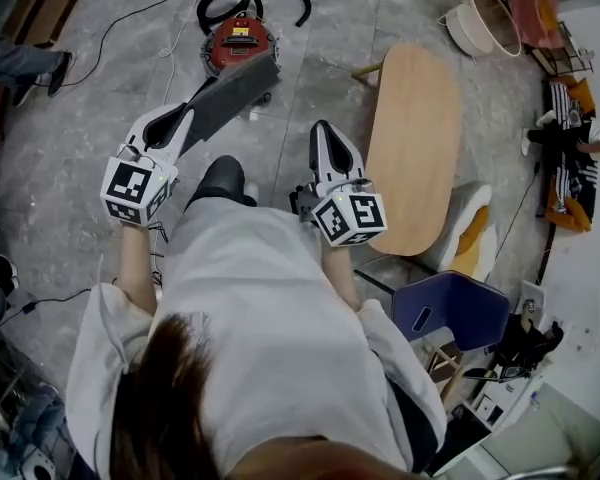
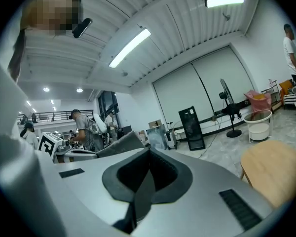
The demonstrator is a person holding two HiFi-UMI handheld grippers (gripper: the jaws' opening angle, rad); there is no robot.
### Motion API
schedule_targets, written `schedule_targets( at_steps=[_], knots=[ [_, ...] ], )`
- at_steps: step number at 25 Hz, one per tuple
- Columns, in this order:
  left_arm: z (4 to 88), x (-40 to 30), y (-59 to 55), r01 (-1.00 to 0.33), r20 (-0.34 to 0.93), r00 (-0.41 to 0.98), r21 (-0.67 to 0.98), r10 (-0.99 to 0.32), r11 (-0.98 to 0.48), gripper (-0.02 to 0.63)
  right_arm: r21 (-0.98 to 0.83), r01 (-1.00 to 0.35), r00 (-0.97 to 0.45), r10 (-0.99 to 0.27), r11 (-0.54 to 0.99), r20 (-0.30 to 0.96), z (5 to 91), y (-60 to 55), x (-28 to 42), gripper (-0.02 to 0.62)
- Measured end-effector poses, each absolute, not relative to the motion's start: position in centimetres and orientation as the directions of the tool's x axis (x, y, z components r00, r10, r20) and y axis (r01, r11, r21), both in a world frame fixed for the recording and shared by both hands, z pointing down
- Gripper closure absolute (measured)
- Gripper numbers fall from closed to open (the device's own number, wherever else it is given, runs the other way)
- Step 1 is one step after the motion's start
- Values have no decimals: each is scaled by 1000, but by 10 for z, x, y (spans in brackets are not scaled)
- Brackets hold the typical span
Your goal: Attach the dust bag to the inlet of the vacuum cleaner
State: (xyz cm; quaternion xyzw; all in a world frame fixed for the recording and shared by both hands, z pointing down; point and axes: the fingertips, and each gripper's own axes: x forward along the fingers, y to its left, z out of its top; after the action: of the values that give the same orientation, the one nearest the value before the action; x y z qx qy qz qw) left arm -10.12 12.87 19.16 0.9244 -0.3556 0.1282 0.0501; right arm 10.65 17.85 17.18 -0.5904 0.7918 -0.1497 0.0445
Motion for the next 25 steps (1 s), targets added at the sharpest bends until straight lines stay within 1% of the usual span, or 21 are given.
schedule_targets(
  at_steps=[7, 11, 15, 20, 25],
  knots=[
    [211, -83, 104, -629, 309, 741, 9, -596, -777, 568, -320, -924, -273, -949, 211, 161, 189, 150, 118, 592],
    [220, -69, 74, -603, 332, 754, 9, -566, -798, 568, -321, -920, -288, -942, 223, 171, 192, 116, 123, 592],
    [230, -54, 43, -542, 348, 792, 24, -501, -840, 568, -317, -917, -302, -940, 242, 156, 188, 73, 122, 592],
    [250, -42, 5, -464, 375, 829, 46, -415, -885, 568, -297, -929, -284, -942, 223, 180, 198, 23, 121, 592],
    [246, -33, -9, -399, 398, 850, 55, -346, -915, 568, -275, -942, -250, -948, 193, 194, 185, 7, 132, 592]
  ],
)
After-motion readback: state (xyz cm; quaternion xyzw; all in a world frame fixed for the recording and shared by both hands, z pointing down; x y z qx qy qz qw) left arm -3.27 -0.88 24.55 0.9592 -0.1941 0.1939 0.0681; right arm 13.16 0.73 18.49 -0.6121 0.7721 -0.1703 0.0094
